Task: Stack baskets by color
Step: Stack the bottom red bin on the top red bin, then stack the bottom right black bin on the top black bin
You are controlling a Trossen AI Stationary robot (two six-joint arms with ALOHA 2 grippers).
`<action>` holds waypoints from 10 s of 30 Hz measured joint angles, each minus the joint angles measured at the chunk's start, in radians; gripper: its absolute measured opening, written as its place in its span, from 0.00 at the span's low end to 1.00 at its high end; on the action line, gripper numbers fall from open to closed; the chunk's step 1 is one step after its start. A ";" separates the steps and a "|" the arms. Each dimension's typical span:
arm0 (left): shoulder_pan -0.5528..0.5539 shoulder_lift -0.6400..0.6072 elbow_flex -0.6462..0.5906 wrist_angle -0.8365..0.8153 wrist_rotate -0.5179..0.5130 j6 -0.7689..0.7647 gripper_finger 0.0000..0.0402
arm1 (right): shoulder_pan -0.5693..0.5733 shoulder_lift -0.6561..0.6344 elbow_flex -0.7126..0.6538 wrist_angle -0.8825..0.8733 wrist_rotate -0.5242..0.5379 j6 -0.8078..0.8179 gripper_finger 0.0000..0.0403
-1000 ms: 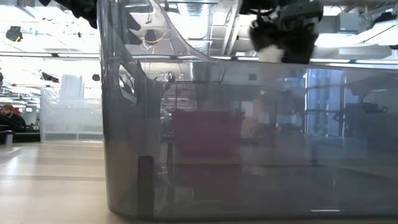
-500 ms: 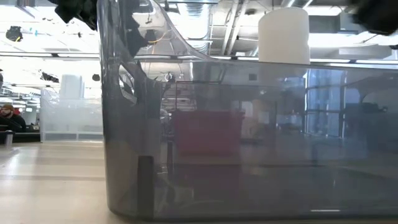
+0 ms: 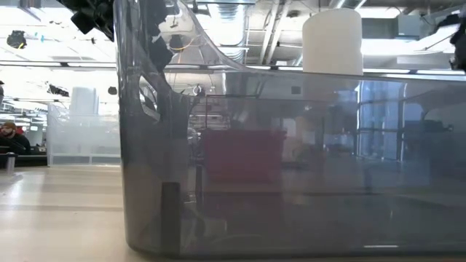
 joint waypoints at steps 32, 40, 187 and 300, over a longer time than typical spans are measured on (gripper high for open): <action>0.000 -0.031 0.000 0.146 -0.148 -0.407 0.53 | -0.448 -0.011 0.399 -0.138 0.650 -1.932 0.02; 0.000 -0.172 0.000 0.133 -0.227 -0.475 0.53 | -0.528 0.004 0.403 0.162 0.463 -2.898 0.02; -0.004 -0.274 0.000 0.017 -0.254 -0.270 0.53 | -0.321 0.286 0.537 -0.034 0.203 -1.694 0.02; -0.145 0.565 0.871 -0.594 -0.518 0.365 0.00 | -0.793 -0.092 0.705 -0.197 0.160 -1.991 0.58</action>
